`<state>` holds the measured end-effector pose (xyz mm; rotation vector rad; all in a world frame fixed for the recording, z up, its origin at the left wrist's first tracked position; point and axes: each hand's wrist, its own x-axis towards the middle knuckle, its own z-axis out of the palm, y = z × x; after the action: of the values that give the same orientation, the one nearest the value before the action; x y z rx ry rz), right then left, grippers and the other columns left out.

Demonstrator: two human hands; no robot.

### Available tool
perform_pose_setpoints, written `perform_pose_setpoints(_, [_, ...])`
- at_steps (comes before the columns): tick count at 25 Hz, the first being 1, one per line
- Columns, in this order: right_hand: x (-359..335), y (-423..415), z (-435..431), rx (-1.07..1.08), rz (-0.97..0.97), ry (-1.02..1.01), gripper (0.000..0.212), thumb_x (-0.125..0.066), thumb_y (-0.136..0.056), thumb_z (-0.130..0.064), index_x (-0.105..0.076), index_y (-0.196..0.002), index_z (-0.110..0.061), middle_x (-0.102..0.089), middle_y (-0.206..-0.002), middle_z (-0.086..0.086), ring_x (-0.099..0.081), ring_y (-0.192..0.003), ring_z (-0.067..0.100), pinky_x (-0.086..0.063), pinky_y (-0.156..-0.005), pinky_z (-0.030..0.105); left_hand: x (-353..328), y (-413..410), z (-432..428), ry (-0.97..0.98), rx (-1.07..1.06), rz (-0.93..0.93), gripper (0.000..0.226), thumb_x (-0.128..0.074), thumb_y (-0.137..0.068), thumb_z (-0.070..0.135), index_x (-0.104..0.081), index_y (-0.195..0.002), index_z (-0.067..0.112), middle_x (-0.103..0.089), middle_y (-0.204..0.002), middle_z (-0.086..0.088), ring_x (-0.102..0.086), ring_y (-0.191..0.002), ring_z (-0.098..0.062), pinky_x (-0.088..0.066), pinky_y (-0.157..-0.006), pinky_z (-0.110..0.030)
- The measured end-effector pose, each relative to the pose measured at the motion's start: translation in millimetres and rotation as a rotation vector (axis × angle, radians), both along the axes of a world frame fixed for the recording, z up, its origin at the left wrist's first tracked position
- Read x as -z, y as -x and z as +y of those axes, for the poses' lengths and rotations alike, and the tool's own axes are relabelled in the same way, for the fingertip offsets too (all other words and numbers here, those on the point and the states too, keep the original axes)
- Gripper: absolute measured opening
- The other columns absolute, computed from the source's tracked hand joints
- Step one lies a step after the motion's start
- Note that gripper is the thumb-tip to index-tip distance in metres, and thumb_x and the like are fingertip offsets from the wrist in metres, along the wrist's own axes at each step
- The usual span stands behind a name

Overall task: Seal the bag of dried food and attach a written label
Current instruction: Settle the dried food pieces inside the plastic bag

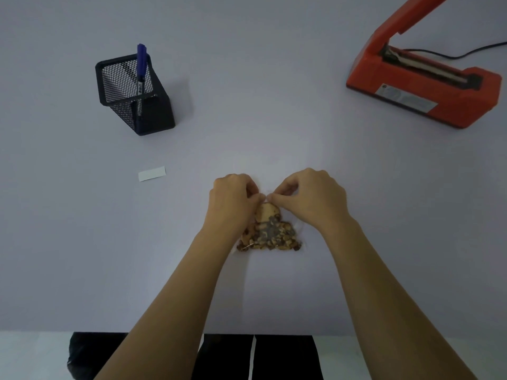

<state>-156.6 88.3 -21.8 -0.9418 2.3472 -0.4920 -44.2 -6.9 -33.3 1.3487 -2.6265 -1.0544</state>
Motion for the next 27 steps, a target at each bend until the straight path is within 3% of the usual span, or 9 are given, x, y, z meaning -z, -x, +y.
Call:
perform_pose_setpoints(8, [-1, -1, -7, 0.051, 0.003, -0.076, 0.017, -0.073, -0.07, -0.048, -0.069, -0.068, -0.032, -0.07, -0.073, -0.01, -0.062, -0.069, 0.011, -0.036, -0.051, 0.017, -6, 7, -3, -0.053, 0.004, -0.09, 0.013, -0.068, -0.082, 0.022, -0.066, -0.081, 0.009, -0.067, -0.089, -0.006, -0.059, -0.089, -0.023, -0.051, -0.078, -0.034])
perform_pose_setpoints(17, [-2, 1, 6, 0.058, 0.081, -0.109, 0.015, -0.07, -0.076, -0.045, -0.07, -0.076, -0.029, -0.071, -0.077, -0.008, -0.063, -0.069, 0.015, -0.034, -0.05, 0.017, -4, -9, -11, -0.027, -0.003, -0.073, 0.011, -0.067, -0.083, 0.02, -0.067, -0.084, 0.009, -0.063, -0.083, 0.0, -0.054, -0.078, -0.014, -0.039, -0.067, -0.023])
perform_pose_setpoints(20, [1, -2, 11, 0.036, 0.11, -0.056, 0.012, -0.067, -0.08, -0.042, -0.067, -0.079, -0.03, -0.069, -0.079, -0.011, -0.06, -0.07, 0.012, -0.034, -0.051, 0.018, 2, -14, -12, -0.003, 0.013, -0.033, 0.009, -0.067, -0.082, 0.018, -0.069, -0.086, 0.009, -0.065, -0.086, -0.003, -0.056, -0.08, -0.016, -0.039, -0.068, -0.022])
perform_pose_setpoints(24, [10, -7, 20, -0.016, 0.084, 0.127, 0.007, -0.065, -0.083, -0.032, -0.064, -0.09, -0.029, -0.066, -0.083, -0.013, -0.056, -0.077, 0.008, -0.038, -0.054, 0.02, 13, -23, -10, 0.076, 0.137, 0.151, 0.01, -0.067, -0.08, 0.006, -0.073, -0.086, 0.01, -0.064, -0.091, -0.003, -0.054, -0.083, -0.013, -0.036, -0.07, -0.009])
perform_pose_setpoints(27, [19, -9, 24, -0.08, 0.12, 0.234, 0.006, -0.062, -0.086, -0.031, -0.067, -0.086, -0.029, -0.067, -0.086, -0.011, -0.051, -0.084, 0.012, -0.042, -0.056, 0.026, 22, -32, -12, 0.115, 0.207, 0.232, 0.01, -0.065, -0.081, 0.012, -0.074, -0.085, 0.016, -0.066, -0.091, 0.002, -0.049, -0.086, -0.015, -0.043, -0.075, -0.028])
